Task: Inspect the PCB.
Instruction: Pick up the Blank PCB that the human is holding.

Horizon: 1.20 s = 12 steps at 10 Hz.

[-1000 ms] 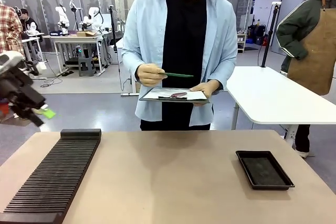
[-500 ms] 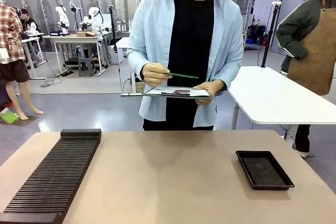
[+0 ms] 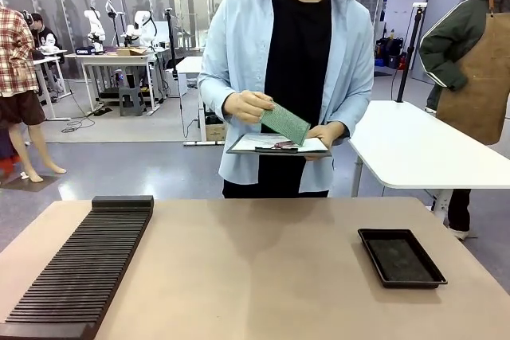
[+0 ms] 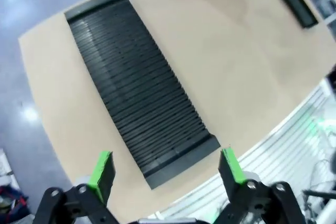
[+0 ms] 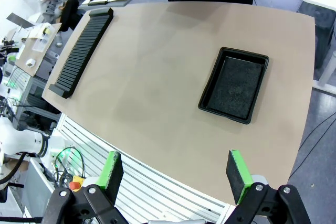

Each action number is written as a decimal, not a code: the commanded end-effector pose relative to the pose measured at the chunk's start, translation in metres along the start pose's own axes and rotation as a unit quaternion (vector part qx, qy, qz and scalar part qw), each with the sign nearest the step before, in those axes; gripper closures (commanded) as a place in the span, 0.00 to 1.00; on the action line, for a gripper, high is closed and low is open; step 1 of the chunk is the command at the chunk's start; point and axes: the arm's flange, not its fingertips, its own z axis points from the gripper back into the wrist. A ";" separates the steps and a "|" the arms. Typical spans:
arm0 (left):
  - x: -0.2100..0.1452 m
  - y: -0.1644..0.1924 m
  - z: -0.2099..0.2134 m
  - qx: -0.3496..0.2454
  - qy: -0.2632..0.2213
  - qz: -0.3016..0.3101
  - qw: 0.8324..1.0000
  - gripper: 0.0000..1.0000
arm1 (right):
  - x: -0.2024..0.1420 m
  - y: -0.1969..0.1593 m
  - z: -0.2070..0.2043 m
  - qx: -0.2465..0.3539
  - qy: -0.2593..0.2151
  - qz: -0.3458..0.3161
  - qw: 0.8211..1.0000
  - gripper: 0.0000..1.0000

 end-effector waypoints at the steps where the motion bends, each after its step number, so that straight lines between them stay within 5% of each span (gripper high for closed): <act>1: -0.007 -0.007 -0.004 -0.010 -0.053 0.001 0.999 0.00 | 0.000 0.001 0.001 0.007 -0.001 0.004 1.000 0.00; 2: -0.007 -0.005 -0.005 -0.018 -0.062 0.005 0.998 0.00 | 0.000 0.001 0.001 0.007 -0.001 0.004 1.000 0.00; 3: 0.002 0.002 0.007 -0.002 -0.022 -0.001 1.000 0.00 | 0.000 0.001 0.001 0.007 -0.001 0.004 1.000 0.00; 12: 0.002 0.002 0.007 -0.002 -0.022 -0.001 1.000 0.00 | 0.000 0.001 0.001 0.007 -0.001 0.004 1.000 0.00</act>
